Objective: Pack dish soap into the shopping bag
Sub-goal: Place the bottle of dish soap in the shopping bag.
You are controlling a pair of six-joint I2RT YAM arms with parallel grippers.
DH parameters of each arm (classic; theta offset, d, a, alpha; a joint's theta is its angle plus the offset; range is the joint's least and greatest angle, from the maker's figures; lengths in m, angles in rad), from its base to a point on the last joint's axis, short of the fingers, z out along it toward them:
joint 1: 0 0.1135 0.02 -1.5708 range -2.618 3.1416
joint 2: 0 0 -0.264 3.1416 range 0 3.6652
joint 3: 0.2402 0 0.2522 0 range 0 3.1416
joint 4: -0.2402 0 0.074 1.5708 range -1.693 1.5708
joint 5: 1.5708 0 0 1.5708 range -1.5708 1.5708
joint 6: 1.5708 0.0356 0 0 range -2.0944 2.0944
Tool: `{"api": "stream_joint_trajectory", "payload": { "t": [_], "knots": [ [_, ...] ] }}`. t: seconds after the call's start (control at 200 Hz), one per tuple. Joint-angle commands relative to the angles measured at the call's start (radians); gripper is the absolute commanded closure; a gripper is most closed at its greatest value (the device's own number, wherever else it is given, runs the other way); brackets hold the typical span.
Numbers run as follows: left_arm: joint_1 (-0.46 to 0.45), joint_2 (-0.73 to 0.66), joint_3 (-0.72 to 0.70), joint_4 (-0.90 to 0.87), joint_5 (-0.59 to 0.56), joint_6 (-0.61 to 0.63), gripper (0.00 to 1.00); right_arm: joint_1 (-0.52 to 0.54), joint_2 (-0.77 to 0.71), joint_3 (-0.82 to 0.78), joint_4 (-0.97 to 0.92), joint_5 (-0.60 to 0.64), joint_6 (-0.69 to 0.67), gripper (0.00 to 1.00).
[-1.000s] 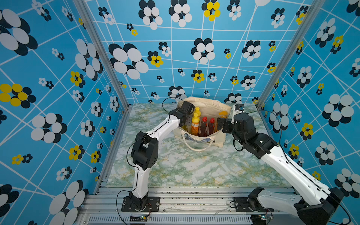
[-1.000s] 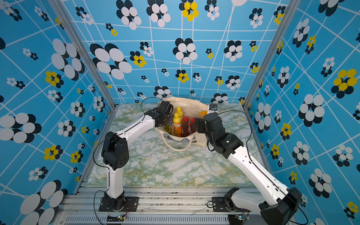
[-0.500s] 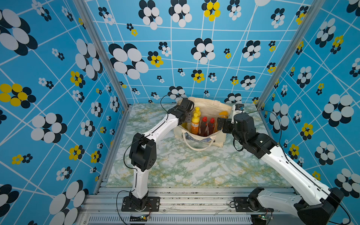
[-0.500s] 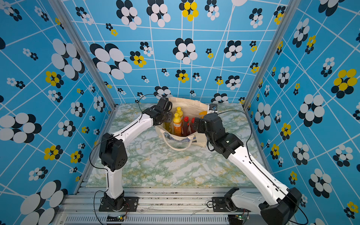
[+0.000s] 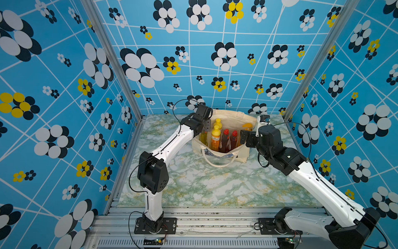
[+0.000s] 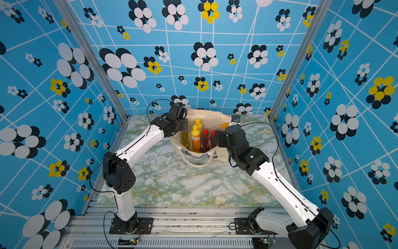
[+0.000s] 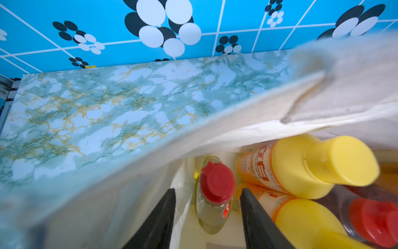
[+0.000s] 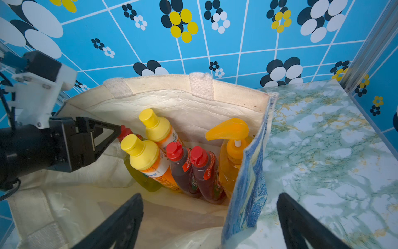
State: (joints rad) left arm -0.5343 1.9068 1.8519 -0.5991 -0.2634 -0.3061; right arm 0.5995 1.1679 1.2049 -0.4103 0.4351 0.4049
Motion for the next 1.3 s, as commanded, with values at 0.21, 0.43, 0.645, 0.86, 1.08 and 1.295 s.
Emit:
{"api": "stream_joint_trajectory", "payload": {
  "t": [0.21,0.43,0.645,0.86,1.08,1.295],
  "knots": [
    [0.002,-0.052,0.023,-0.028,-0.02,-0.014,0.48,-0.01,-0.013,-0.001,0.005,-0.009,0.0,0.01],
    [-0.001,-0.089,0.021,-0.024,-0.009,-0.013,0.47,-0.01,-0.012,-0.002,0.007,-0.009,0.0,0.01],
    [-0.008,-0.06,0.058,-0.063,0.011,-0.016,0.51,-0.009,-0.013,-0.003,0.006,-0.009,0.0,0.01],
    [-0.038,-0.112,0.065,-0.059,0.042,-0.008,0.53,-0.009,-0.025,0.002,-0.024,0.024,-0.015,0.01],
    [-0.052,-0.26,0.044,-0.034,0.084,-0.005,0.53,-0.011,-0.059,0.016,-0.046,0.054,-0.039,0.01],
    [-0.044,-0.462,-0.094,0.016,-0.044,0.02,0.36,-0.01,-0.106,0.048,-0.108,0.108,-0.084,0.01]
  ]
}}
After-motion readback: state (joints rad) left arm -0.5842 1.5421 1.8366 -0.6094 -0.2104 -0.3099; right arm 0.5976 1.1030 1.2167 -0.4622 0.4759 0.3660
